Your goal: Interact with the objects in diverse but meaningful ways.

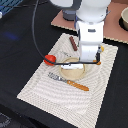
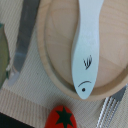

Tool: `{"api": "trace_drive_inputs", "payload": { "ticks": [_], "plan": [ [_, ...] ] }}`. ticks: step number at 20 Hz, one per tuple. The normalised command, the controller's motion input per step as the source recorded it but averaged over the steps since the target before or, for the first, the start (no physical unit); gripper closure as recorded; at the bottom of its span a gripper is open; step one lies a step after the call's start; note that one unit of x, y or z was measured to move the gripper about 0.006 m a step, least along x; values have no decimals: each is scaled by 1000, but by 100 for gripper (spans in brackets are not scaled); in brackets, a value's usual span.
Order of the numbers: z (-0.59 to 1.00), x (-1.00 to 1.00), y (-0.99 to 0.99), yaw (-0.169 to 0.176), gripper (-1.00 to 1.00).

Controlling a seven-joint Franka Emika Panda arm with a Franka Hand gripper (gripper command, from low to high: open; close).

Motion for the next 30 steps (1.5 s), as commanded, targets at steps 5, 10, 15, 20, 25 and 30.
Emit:
{"api": "trace_drive_inputs", "payload": {
  "ticks": [5, 10, 15, 20, 25, 30],
  "plan": [
    [-453, -402, -53, 34, -100],
    [-438, -345, 0, 35, -100],
    [-430, -329, 0, 28, -100],
    [-410, -314, -11, 25, -100],
    [-339, -274, -57, 22, 100],
    [-313, -162, -73, 18, 100]
  ]
}}
